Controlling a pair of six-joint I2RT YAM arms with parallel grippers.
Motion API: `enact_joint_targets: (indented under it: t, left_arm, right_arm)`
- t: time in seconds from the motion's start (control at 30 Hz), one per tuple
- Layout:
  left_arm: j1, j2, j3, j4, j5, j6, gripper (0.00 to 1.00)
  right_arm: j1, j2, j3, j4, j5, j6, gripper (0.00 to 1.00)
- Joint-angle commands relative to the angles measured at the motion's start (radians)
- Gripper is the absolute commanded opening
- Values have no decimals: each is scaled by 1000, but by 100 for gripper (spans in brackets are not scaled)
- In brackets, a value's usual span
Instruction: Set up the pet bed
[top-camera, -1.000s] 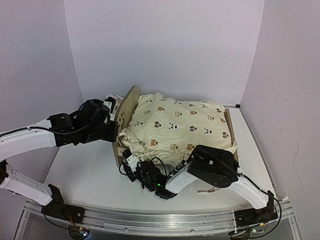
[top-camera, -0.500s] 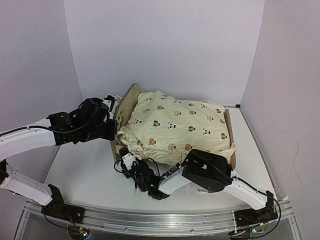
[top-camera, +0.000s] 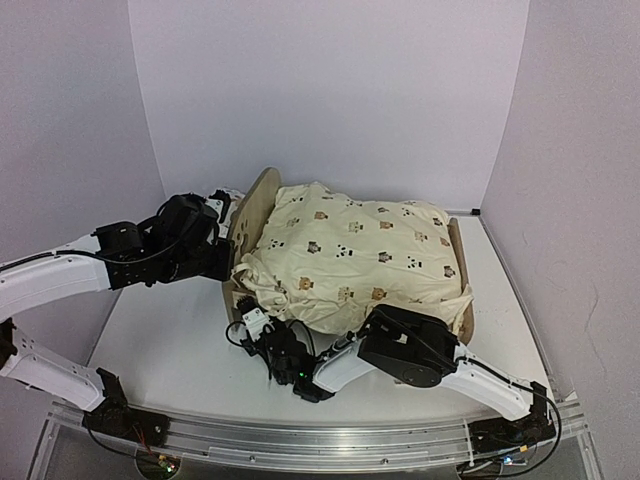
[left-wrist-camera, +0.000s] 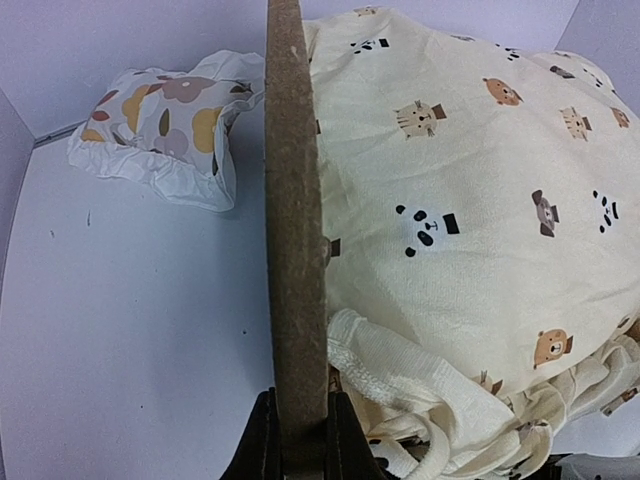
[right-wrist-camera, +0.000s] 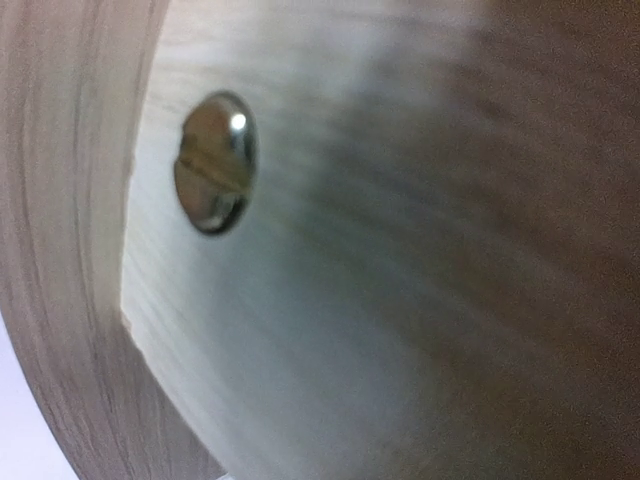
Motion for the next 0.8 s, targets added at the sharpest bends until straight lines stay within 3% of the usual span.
enact_joint_targets:
  t: [0.0,0.77]
  left_arm:
    - [-32,-46,110,136,51,10,0]
    - [-33,-68,-34,218,29,-16,0]
  right_arm:
    - [-25,32,-13,0,-9,6,0]
    - [136,-255,-411,45,-266,58,0]
